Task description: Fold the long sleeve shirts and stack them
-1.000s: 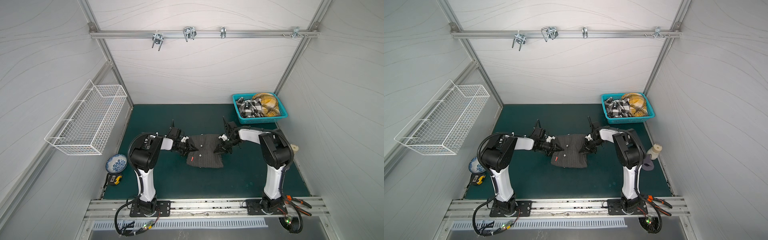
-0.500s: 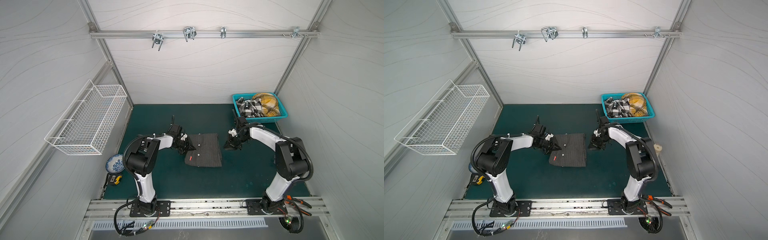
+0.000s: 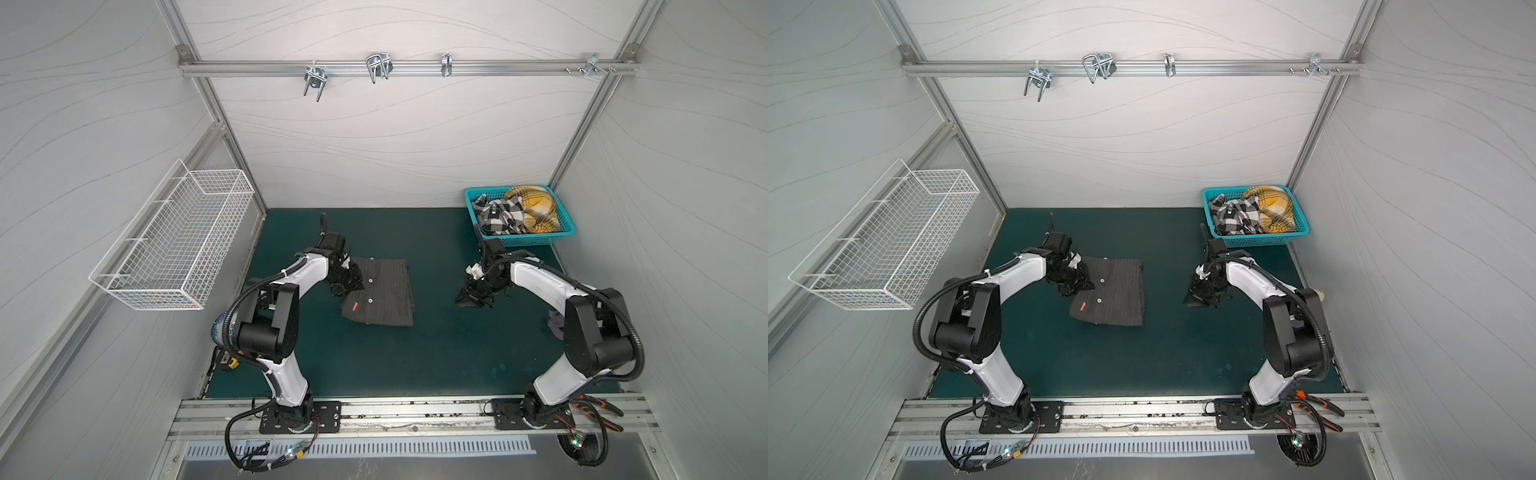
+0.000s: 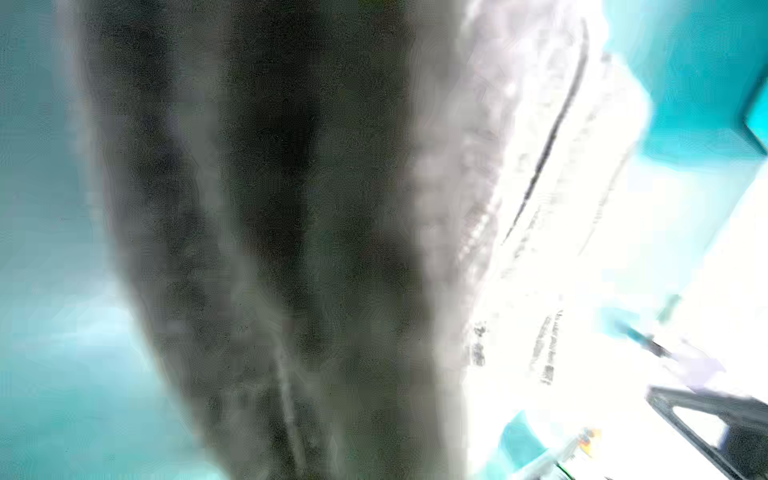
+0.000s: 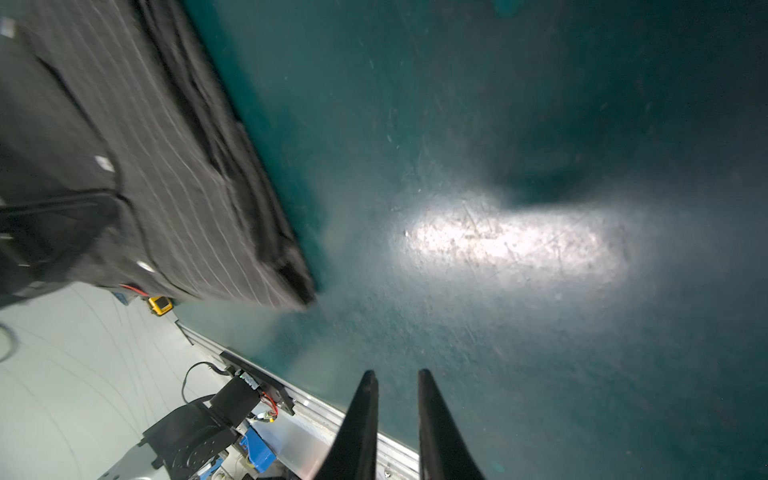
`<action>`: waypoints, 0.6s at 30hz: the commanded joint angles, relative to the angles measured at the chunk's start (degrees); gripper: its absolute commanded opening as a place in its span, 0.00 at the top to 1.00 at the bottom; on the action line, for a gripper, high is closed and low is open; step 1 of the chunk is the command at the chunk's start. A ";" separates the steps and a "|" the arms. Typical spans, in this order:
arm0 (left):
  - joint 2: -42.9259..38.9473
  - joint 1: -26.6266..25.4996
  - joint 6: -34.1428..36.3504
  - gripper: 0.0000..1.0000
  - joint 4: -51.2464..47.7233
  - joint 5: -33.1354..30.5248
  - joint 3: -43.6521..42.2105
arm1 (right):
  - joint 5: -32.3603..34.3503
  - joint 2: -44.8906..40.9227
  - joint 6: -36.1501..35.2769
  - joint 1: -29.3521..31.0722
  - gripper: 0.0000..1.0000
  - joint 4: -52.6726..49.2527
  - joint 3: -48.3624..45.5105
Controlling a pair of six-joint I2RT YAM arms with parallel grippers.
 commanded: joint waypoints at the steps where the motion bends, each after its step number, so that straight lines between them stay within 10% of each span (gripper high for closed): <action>1: -3.55 0.26 8.88 1.00 -14.68 -21.72 10.46 | -2.03 -2.52 1.21 0.06 0.80 0.35 -0.86; 11: 4.53 -6.47 13.37 1.00 -29.59 -72.50 32.13 | -7.72 -6.65 5.37 -0.07 0.80 8.28 -5.78; 18: 20.77 -16.22 -6.11 1.00 -36.27 -73.54 31.99 | -8.94 -10.36 5.93 -1.72 0.81 12.10 -11.27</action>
